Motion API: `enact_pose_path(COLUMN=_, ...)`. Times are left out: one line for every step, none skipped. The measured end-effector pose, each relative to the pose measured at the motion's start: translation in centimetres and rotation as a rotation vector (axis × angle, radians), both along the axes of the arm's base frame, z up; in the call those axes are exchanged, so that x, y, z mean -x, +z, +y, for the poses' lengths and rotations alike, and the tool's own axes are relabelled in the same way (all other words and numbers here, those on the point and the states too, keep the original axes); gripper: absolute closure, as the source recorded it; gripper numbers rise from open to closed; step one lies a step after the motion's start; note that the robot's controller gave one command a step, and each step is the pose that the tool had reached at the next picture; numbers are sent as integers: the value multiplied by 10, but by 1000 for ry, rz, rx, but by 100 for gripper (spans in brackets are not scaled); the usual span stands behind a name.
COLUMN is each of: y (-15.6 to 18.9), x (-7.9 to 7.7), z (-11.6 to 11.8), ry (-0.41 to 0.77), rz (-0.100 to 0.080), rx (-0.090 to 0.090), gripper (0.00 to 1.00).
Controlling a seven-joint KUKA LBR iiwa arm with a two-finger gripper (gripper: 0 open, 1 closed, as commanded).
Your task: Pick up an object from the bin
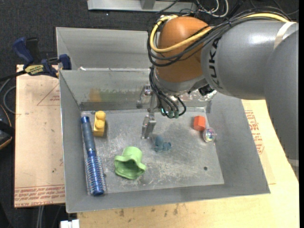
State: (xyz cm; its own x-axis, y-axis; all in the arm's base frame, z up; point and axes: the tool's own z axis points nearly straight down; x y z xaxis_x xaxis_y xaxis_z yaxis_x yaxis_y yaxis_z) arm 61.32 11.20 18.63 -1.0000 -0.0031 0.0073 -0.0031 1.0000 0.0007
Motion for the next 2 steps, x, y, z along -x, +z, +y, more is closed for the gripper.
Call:
enact_pose_path(y=-104, x=51, z=-62, ry=291, rz=-8, rx=-1, gripper=0)
enact_pose_path(y=-102, x=50, z=-60, ry=292, rz=-6, rx=-2, gripper=100)
